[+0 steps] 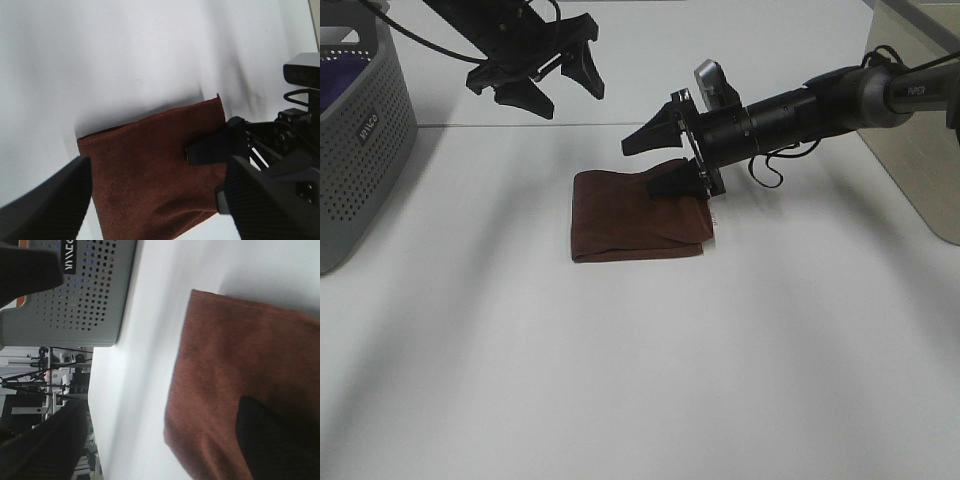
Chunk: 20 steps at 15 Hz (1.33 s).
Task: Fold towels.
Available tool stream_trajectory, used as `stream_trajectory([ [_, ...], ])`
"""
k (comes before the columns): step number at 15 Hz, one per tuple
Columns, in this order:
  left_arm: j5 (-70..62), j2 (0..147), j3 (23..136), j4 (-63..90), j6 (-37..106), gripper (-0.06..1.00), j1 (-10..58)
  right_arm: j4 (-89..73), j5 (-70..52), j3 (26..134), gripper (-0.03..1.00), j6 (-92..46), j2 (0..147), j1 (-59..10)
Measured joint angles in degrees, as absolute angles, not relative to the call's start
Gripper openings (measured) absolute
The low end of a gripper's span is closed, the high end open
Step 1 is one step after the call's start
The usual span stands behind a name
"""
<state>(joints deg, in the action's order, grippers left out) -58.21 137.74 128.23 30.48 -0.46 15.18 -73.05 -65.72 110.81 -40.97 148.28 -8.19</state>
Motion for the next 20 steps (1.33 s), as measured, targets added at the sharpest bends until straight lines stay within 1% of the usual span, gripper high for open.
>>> stream_trajectory([
  [5, -60.56, 137.34, 128.23, 30.14, -0.46, 0.70, 15.18, -74.60, -65.60, 110.81, 0.77, -39.88, 150.97, -7.05],
  [7, -62.57, 135.56, 128.23, 27.22, -0.46, 0.70, 15.18, -71.85, -65.60, 110.81, 0.77, -39.53, 149.43, -7.05],
  [11, -68.75, 129.37, 128.23, 20.74, -0.52, 0.70, 15.18, -59.82, -67.32, 110.81, 0.77, -33.52, 138.31, -7.16],
  [15, -69.50, 122.50, 127.65, 14.84, -3.32, 0.70, 15.24, -41.31, -68.81, 110.41, 0.77, -21.20, 128.06, -7.16],
  [17, -69.44, 116.43, 121.52, 13.35, -3.50, 0.70, 15.24, -32.14, -68.81, 107.31, 0.77, -16.84, 122.04, -7.91],
  [20, -69.44, 103.59, 102.85, 8.71, -3.72, 0.70, 15.24, -19.71, -68.98, 99.06, 0.77, -11.75, 111.78, -12.20],
])
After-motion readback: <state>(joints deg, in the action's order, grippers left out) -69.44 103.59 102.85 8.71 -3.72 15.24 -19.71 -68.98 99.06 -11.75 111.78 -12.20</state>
